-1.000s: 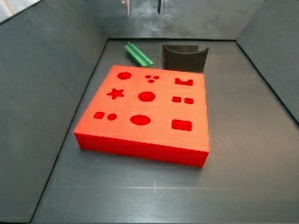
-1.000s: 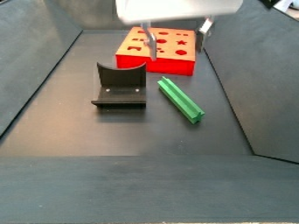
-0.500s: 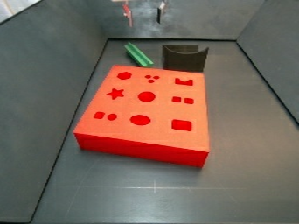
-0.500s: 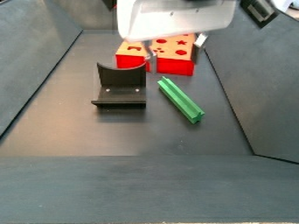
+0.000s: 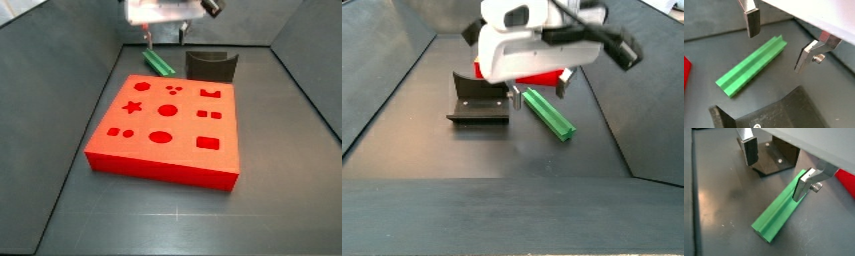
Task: Pick up the star object. Move up. Place the star object on the fixture. Regrasp the star object. Move to above the board. Insert the star object.
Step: Pick up the star object.
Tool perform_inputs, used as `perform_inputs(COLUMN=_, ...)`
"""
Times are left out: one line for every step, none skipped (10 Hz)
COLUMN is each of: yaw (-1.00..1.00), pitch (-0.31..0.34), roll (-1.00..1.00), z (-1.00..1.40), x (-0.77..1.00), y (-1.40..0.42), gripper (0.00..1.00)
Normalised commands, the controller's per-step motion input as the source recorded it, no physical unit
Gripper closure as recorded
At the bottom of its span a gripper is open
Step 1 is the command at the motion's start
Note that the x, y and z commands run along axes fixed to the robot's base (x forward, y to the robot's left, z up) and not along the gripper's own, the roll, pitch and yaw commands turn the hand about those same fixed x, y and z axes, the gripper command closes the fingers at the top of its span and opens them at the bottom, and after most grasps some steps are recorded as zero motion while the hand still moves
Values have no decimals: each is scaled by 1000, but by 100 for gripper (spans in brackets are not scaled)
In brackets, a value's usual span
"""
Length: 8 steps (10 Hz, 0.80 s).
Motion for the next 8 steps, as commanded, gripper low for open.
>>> perform_inputs(yaw=3, pitch=-131, roll=161, z=-854, x=-331, y=-251, gripper=0)
perform_inputs(yaw=0, pitch=-161, roll=140, z=-646, x=-163, y=-223, gripper=0)
perform_inputs(yaw=0, pitch=-19, roll=0, z=-29, x=0, y=0, gripper=0)
perform_inputs(yaw=0, pitch=-56, roll=13, z=-114, x=0, y=-14, gripper=0)
perform_inputs(yaw=0, pitch=-314, roll=200, z=-494, x=-229, y=-243, gripper=0)
perform_inputs(yaw=0, pitch=-244, roll=117, z=-209, x=-126, y=-163, gripper=0)
perform_inputs(yaw=0, pitch=0, roll=-6, z=0, x=0, y=0, gripper=0)
perform_inputs(yaw=0, pitch=-6, roll=-10, z=0, x=0, y=0, gripper=0)
